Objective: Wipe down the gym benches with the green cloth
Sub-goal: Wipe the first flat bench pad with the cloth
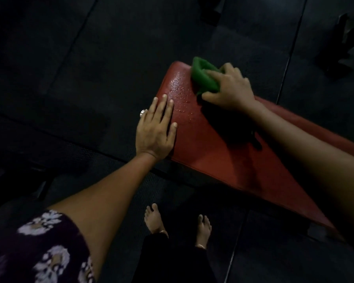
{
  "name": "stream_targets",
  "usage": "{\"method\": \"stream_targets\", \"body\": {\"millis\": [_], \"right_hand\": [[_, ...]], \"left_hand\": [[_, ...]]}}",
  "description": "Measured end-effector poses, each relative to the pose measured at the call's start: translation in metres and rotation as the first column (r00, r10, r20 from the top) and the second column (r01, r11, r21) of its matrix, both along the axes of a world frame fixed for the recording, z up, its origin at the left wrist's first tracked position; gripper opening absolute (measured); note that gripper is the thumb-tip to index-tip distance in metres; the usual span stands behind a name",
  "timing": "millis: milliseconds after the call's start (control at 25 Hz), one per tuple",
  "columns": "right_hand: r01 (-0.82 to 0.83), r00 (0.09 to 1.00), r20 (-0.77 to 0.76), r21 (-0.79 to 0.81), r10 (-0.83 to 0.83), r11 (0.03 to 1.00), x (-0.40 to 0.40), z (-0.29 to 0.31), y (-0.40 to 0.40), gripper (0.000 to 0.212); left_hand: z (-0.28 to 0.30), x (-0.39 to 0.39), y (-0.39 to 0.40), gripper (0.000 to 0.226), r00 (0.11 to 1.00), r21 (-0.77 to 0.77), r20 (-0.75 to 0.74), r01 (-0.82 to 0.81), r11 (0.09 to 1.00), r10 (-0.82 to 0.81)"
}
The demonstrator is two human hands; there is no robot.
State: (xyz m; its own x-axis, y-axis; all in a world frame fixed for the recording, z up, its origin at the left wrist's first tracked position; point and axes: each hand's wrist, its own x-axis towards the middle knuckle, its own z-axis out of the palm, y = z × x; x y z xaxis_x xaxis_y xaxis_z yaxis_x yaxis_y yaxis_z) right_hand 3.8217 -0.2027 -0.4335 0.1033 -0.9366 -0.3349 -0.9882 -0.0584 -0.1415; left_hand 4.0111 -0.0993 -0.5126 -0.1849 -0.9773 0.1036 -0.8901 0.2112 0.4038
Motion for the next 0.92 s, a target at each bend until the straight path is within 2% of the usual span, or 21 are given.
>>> {"method": "stream_targets", "body": {"millis": [40,80,200,240,280,360,400,440,480,520,560,600,680,720,760,800,840,880,920], "right_hand": [[0.095,0.995,0.027,0.004,-0.095,0.996,0.003,-0.001,-0.005,0.065],[0.103,0.995,0.016,-0.019,-0.102,0.995,0.013,-0.003,-0.006,0.064],[-0.266,0.963,-0.054,-0.079,0.263,0.961,0.039,-0.011,0.004,0.068],[-0.311,0.950,-0.042,-0.087,0.309,0.946,0.036,-0.012,0.001,0.068],[-0.232,0.973,-0.031,-0.085,0.230,0.969,0.033,-0.012,-0.006,0.067],[0.084,0.997,0.006,-0.099,-0.083,0.992,0.041,-0.011,-0.011,0.066],[0.111,0.993,-0.024,-0.126,-0.115,0.986,0.051,-0.013,-0.007,0.065],[-0.005,0.997,-0.075,-0.159,-0.007,0.987,0.062,-0.015,0.001,0.065],[-0.191,0.978,-0.110,-0.164,0.175,0.968,0.066,-0.016,0.010,0.065],[-0.351,0.935,-0.114,-0.144,0.337,0.925,0.064,-0.016,0.015,0.066],[-0.426,0.904,-0.099,-0.117,0.416,0.897,0.057,-0.016,0.014,0.066],[-0.370,0.928,-0.096,-0.104,0.361,0.923,0.052,-0.014,0.007,0.067],[-0.079,0.996,-0.061,-0.132,0.072,0.988,0.060,-0.011,0.006,0.066],[-0.042,0.996,-0.080,-0.146,0.031,0.988,0.072,-0.009,0.015,0.065],[-0.143,0.985,-0.115,-0.161,0.125,0.977,0.083,-0.009,0.025,0.065],[-0.315,0.946,-0.134,-0.153,0.296,0.937,0.089,-0.007,0.036,0.065],[-0.484,0.874,-0.125,-0.131,0.470,0.865,0.086,-0.007,0.046,0.065],[-0.598,0.801,-0.092,-0.107,0.591,0.794,0.077,-0.007,0.049,0.066],[-0.631,0.776,-0.078,-0.085,0.626,0.771,0.065,-0.006,0.046,0.067]], "left_hand": [[0.000,0.001,0.000,0.056,1.000,0.002,-0.005,-0.004,1.000,0.004],[0.000,0.002,0.000,0.056,1.000,0.002,-0.008,-0.009,1.000,0.009],[-0.001,0.001,0.003,0.056,1.000,0.017,-0.011,-0.007,1.000,0.007],[0.000,0.000,0.003,0.056,1.000,0.023,-0.015,-0.007,1.000,0.007],[0.001,0.000,0.001,0.055,1.000,0.035,-0.022,-0.006,0.999,0.006],[0.005,0.001,-0.003,0.057,0.999,0.072,-0.038,0.015,0.997,-0.013],[0.007,0.004,-0.002,0.059,0.999,0.095,-0.034,0.021,0.995,-0.018],[0.007,0.007,0.002,0.061,1.000,0.121,-0.019,0.006,0.993,-0.004],[0.006,0.011,0.011,0.064,0.999,0.146,0.001,-0.036,0.989,0.036],[0.004,0.015,0.022,0.066,0.995,0.173,0.013,-0.100,0.980,0.099],[0.002,0.018,0.035,0.067,0.986,0.207,0.004,-0.161,0.965,0.164],[0.001,0.021,0.047,0.068,0.976,0.241,-0.027,-0.203,0.949,0.215],[0.002,0.022,0.060,0.064,0.955,0.285,-0.119,-0.231,0.930,0.273],[0.003,0.022,0.062,0.061,0.940,0.300,-0.166,-0.241,0.923,0.299],[0.005,0.021,0.061,0.059,0.923,0.314,-0.204,-0.253,0.915,0.326],[0.005,0.021,0.060,0.060,0.910,0.324,-0.230,-0.261,0.909,0.344],[0.006,0.021,0.060,0.061,0.905,0.329,-0.241,-0.265,0.906,0.352],[0.006,0.021,0.060,0.062,0.906,0.332,-0.241,-0.261,0.907,0.349],[0.006,0.021,0.060,0.062,0.908,0.338,-0.239,-0.255,0.906,0.345]]}}
